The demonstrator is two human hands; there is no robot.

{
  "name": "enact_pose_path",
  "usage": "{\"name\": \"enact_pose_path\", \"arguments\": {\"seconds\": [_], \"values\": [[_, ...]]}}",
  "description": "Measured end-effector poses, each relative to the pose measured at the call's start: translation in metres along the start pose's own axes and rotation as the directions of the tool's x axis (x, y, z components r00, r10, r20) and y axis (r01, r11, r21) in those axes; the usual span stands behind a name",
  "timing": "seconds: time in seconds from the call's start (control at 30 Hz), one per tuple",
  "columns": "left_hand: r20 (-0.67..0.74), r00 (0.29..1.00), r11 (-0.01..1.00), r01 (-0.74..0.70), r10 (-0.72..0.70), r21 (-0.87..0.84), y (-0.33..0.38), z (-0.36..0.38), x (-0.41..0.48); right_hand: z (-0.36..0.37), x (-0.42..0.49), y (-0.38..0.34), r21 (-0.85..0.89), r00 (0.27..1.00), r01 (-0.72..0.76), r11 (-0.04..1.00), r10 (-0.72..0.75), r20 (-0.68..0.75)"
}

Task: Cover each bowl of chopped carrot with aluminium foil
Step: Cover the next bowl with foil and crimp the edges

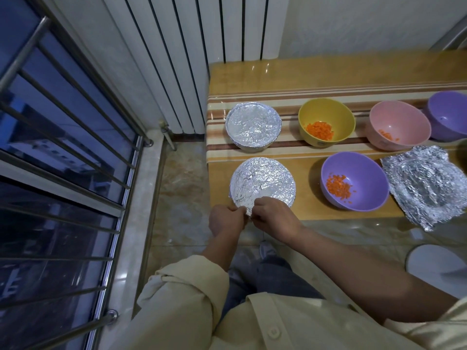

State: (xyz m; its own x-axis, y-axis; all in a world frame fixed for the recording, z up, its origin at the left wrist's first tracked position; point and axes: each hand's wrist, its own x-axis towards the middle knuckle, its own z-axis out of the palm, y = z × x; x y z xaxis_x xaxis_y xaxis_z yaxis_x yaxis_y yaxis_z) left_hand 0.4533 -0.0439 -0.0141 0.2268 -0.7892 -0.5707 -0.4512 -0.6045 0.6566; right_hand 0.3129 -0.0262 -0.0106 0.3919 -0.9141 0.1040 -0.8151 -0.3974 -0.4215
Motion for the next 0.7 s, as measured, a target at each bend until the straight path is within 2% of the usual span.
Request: {"name": "enact_pose_path", "arguments": {"seconds": [0.07, 0.13, 0.27, 0.43, 0.57, 0.7], "values": [[0.068, 0.998, 1.0, 0.002, -0.002, 0.0, -0.003, -0.001, 0.0, -0.001, 0.0, 0.0, 0.013, 1.0, 0.009, 1.0, -0.009, -0.021], [0.094, 0.995, 0.997, -0.039, 0.032, 0.069, -0.005, 0.0, -0.001, -0.001, 0.0, -0.001, 0.022, 1.0, 0.012, 1.0, -0.011, -0.025], [0.061, 0.995, 0.984, -0.088, 0.079, 0.157, -0.004, 0.0, 0.003, 0.002, 0.001, -0.001, 0.031, 1.0, -0.004, 0.999, 0.005, -0.014], [0.098, 0.991, 0.972, -0.111, 0.092, 0.206, -0.005, -0.003, 0.005, 0.001, 0.003, 0.0, 0.02, 0.999, -0.021, 1.0, 0.022, -0.03], [0.046, 0.989, 0.928, -0.151, 0.144, 0.341, -0.002, 0.001, 0.01, 0.004, 0.003, 0.001, 0.028, 0.999, -0.029, 0.999, 0.029, -0.028], [0.031, 0.987, 0.911, -0.157, 0.157, 0.38, 0.001, -0.001, 0.017, -0.002, 0.0, 0.003, 0.023, 0.999, -0.013, 1.0, 0.013, -0.03]]}}
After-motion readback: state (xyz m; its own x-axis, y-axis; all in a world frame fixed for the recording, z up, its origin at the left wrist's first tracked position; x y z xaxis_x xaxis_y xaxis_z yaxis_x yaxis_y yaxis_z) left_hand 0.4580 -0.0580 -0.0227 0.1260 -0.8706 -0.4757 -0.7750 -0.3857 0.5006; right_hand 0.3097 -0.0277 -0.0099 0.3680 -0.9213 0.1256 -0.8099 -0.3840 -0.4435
